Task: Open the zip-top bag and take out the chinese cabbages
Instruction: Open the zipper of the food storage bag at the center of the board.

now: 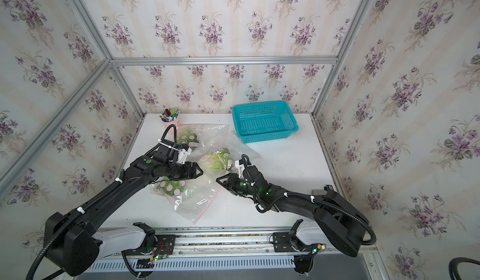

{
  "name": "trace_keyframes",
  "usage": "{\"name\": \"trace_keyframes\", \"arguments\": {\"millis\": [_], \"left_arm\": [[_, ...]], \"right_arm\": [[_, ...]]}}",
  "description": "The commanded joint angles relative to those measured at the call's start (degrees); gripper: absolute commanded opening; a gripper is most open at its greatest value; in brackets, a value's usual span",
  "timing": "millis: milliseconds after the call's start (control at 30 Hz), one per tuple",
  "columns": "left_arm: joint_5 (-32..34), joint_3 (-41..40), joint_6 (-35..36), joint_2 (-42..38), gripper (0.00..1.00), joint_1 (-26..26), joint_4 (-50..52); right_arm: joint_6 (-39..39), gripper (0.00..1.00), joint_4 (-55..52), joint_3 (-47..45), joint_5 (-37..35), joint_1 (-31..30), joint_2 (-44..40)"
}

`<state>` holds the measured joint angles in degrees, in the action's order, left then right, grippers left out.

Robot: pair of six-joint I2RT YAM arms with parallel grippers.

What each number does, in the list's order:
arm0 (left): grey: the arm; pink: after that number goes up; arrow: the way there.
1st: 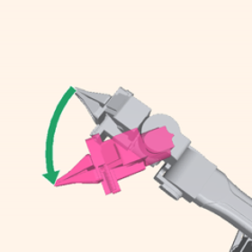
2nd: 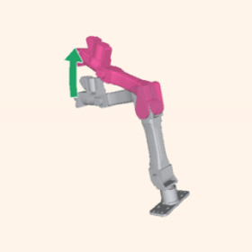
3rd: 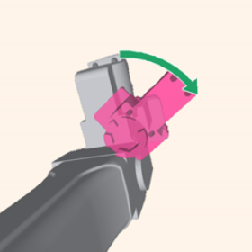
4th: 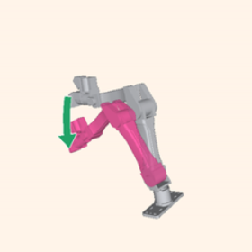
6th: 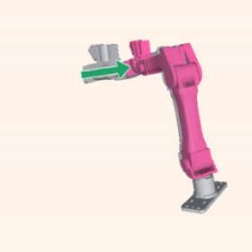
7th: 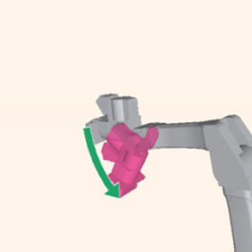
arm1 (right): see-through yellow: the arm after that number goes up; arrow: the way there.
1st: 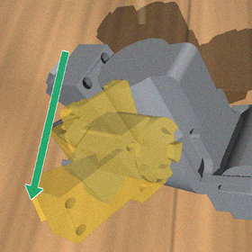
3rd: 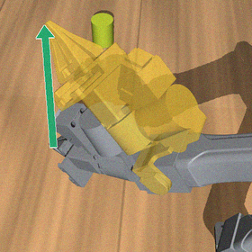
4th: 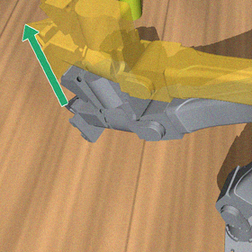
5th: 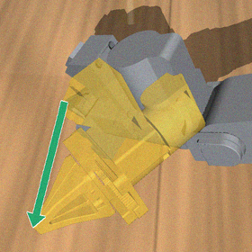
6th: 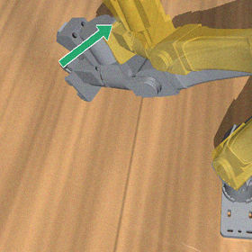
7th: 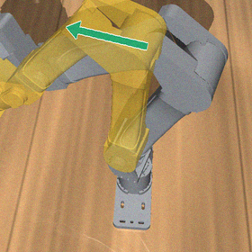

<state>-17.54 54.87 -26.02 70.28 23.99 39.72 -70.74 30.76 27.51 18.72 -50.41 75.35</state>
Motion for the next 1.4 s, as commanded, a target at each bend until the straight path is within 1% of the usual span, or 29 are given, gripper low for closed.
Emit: {"name": "trace_keyframes", "arguments": {"millis": [0, 167, 333, 367, 467, 533, 600, 700, 767, 867, 933, 1000, 1167, 1367], "left_arm": [[-0.3, -0.2, 0.4, 0.1, 0.78, -0.1, -0.5], [-0.4, -0.4, 0.3, 0.4, 0.78, 0.1, -0.8], [-0.5, -0.8, 0.2, 0.5, 0.78, 0.1, -1.2], [-0.6, -0.9, 0.2, 0.5, 0.78, 0.2, -1.2], [-1.3, -0.8, 1.1, 0.2, 0.78, 0.2, -1.1], [-2.1, -0.7, 2.3, -0.4, 0.79, 0.5, -1.2], [-3.2, -0.2, 4.4, -1.5, 0.80, 1.6, -1.1], [-3.1, 0.8, 8.4, -3.9, 0.81, 5.8, -1.2], [-2.1, 1.4, 10.7, -5.2, 0.81, 8.9, -1.1], [-0.2, 1.5, 11.9, -6.6, 0.79, 11.7, -0.7], [1.5, 1.2, 11.9, -7.2, 0.74, 12.6, -0.3], [4.0, 1.0, 12.4, -7.9, 0.71, 13.9, 0.8], [12.2, 1.1, 12.2, -8.8, 0.69, 17.9, 1.4], [18.4, 3.7, 10.7, -4.2, 0.69, 22.9, 1.3]], "right_arm": [[-1.2, 0.43, 2.5, 0.3, -0.7, -0.1, 0.3], [-1.2, 0.36, 3.3, 0.8, -0.8, 0.0, 1.7], [-1.4, 0.25, 4.0, 1.2, -1.2, -0.1, 3.5], [-1.4, 0.20, 3.9, 1.4, -1.2, -0.1, 3.8], [-1.3, 0.00, 3.2, 2.0, -1.9, -0.1, 3.9], [-0.9, 0.00, 1.4, 2.9, -2.7, -0.2, 3.8], [-0.4, 0.00, -3.2, 4.9, -4.0, -0.1, 3.8], [-0.2, 0.00, -9.5, 8.4, -5.3, 0.2, 4.8], [-0.4, 0.00, -12.2, 10.9, -4.9, 0.5, 6.2], [-1.9, 0.00, -13.9, 13.0, -4.4, 0.9, 7.8], [-3.0, 0.00, -13.7, 13.5, -4.4, 1.3, 8.1], [-3.9, 0.00, -13.7, 13.8, -4.4, 1.6, 7.9], [-5.9, 0.00, -14.9, 15.5, -4.2, 2.1, 7.5], [-8.7, 0.00, -14.2, 16.4, -3.3, 2.1, 8.0]]}}
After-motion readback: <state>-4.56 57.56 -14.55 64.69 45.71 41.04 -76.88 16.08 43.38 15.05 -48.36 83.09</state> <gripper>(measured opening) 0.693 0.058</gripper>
